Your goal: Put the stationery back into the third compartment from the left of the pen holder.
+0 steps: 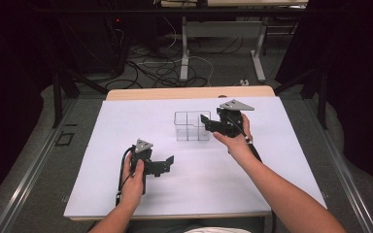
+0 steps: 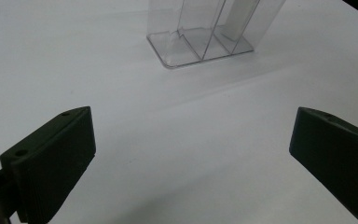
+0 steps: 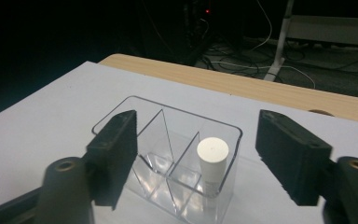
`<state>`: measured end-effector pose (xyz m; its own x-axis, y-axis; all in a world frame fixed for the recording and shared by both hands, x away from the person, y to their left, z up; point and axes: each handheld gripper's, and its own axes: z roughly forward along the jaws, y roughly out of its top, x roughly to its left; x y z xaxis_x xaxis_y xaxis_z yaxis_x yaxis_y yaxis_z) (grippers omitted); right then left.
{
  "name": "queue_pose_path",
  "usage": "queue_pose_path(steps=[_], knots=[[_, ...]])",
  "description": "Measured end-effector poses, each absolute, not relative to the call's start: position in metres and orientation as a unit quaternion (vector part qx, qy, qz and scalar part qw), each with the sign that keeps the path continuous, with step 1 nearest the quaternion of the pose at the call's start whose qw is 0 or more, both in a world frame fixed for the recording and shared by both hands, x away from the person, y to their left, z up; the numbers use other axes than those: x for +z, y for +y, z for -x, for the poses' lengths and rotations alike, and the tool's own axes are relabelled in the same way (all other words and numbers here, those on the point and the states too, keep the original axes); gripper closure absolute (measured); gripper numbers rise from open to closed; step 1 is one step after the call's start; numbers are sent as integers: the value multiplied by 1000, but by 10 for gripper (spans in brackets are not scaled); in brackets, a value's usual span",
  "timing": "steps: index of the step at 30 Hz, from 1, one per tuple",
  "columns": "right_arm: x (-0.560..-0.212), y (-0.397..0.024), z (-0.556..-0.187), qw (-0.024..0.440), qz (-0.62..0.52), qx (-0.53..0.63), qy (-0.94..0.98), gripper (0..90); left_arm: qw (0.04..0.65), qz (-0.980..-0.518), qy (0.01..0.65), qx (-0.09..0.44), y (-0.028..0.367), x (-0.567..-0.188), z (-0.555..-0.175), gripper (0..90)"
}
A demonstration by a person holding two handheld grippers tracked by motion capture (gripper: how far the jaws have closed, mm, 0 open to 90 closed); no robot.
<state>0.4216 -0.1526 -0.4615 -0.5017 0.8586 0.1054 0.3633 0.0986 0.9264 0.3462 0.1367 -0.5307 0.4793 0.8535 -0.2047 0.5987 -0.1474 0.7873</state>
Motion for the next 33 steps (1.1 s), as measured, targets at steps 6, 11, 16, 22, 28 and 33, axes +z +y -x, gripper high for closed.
queue_pose_path(steps=[6, 11, 16, 22, 28, 33], knots=[[-467, -164, -407, 242, -417, 513, 710, 146, 431, -745, 487, 149, 137, -531, -346, 6], [-472, -174, -394, 257, -403, 509, 715, 0, 434, -740, 491, 150, 137, -532, -346, 6], [-481, -184, -381, 247, -403, 494, 729, 0, 433, -740, 492, 150, 138, -532, -346, 5], [-493, -197, -368, 244, -414, 483, 732, 0, 430, -741, 494, 148, 139, -531, -346, 6], [-504, -213, -364, 238, -436, 470, 730, 0, 434, -736, 496, 153, 140, -532, -346, 6], [-515, -224, -367, 253, -454, 457, 722, 0, 432, -736, 498, 152, 141, -532, -347, 5]])
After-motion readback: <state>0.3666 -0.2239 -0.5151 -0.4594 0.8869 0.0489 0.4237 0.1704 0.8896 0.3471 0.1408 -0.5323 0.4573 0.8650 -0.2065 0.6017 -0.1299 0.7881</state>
